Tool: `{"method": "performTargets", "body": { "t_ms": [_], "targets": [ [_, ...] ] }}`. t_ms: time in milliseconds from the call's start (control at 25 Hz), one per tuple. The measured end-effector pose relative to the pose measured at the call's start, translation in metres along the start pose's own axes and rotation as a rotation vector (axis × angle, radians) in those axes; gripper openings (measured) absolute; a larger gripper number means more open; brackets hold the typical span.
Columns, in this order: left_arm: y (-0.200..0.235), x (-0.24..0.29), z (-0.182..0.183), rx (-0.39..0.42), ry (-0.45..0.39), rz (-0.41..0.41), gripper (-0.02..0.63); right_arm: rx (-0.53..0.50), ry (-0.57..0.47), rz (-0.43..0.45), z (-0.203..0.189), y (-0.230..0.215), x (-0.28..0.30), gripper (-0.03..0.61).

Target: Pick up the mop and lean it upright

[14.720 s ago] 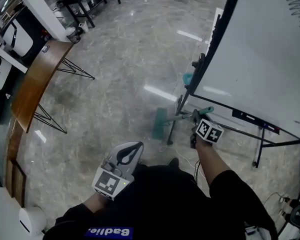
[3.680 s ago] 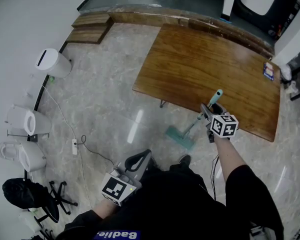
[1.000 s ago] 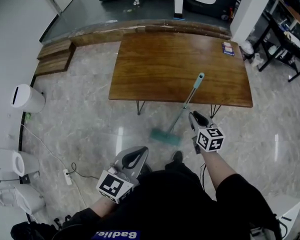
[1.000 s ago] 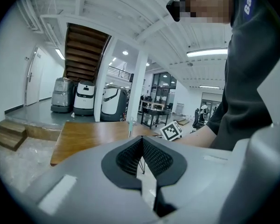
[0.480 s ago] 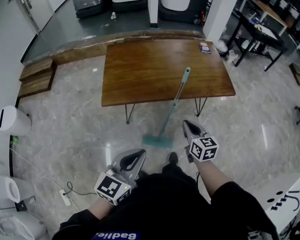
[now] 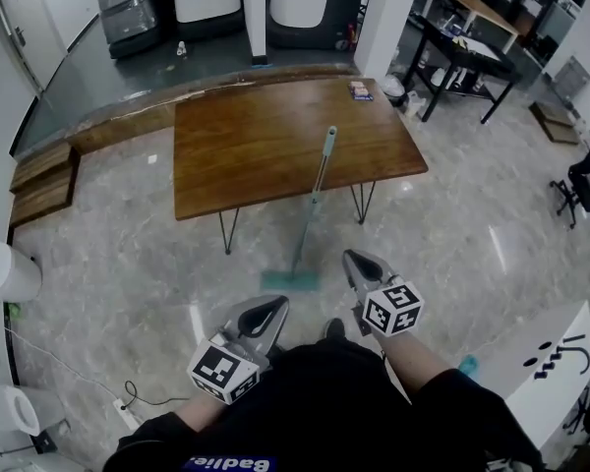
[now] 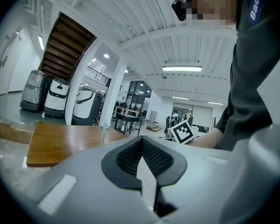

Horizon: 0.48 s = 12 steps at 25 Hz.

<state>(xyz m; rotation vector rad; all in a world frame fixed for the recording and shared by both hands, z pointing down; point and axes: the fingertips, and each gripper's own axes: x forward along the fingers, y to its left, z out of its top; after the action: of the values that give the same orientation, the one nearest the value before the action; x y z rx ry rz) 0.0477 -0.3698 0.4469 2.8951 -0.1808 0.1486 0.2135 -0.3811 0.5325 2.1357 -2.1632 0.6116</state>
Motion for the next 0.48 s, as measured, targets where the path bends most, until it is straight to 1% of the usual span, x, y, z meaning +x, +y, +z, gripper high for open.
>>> {"method": "performTargets", "body": {
  "t_ms": [200,320,480],
  "targets": [
    [-0.016,0.007,-0.002,0.014,0.001,-0.005,0.018,-0.002,-0.023,0.036,0.006,0.006,-0.019,0.002],
    [-0.031,0.017,-0.002,0.027,0.009,0.008,0.018,-0.002,-0.032,0.066,0.007,0.004,-0.033,0.002],
    [-0.058,0.028,-0.001,0.024,0.018,0.030,0.018,-0.013,-0.025,0.106,0.005,-0.001,-0.055,0.002]
  ]
}}
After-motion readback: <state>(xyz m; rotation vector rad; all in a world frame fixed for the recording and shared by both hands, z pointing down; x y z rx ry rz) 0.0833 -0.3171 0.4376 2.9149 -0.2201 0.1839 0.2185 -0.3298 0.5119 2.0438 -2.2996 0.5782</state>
